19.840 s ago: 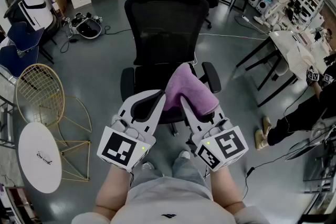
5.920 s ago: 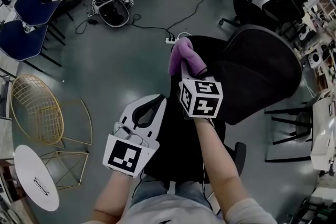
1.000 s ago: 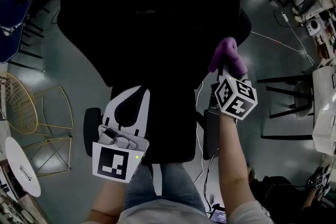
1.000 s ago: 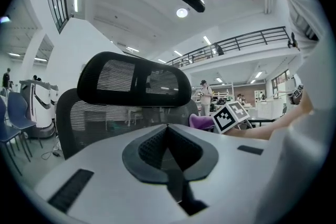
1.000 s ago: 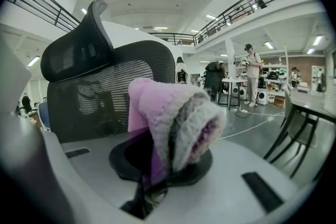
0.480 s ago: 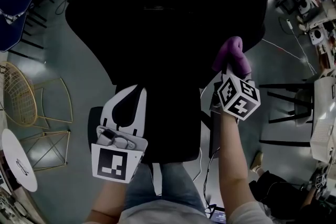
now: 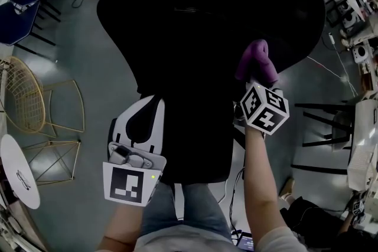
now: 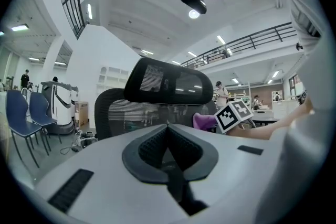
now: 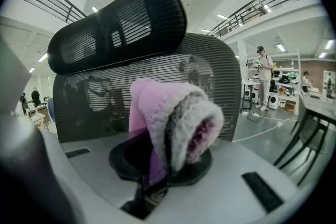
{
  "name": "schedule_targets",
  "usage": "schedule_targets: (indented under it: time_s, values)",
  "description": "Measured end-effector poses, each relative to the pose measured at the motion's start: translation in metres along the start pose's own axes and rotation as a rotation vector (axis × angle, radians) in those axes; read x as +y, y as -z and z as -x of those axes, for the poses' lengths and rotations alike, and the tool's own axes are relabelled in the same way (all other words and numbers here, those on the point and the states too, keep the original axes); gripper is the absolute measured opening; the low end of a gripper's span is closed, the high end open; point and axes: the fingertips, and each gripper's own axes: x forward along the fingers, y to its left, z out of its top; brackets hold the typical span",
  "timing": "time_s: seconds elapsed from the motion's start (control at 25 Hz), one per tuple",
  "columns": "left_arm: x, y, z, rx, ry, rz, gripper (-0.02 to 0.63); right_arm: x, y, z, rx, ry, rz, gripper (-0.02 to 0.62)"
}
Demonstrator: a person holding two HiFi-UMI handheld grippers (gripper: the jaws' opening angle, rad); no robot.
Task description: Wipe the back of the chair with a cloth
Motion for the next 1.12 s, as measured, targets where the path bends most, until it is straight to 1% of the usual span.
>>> schedule_targets:
  time_s: [0.52, 1.12]
  values:
    - [0.043, -0.002, 0.030, -0.023, -0.036, 0.022, 0.014, 0.095, 0.001, -0.008, 0.005, -0.078, 0.026, 0.054]
    - [0.085, -0.003, 0.058, -0.035, -0.068, 0.036, 0.014, 0.182, 0.004, -0.013, 0.010, -0.153, 0.053, 0.054]
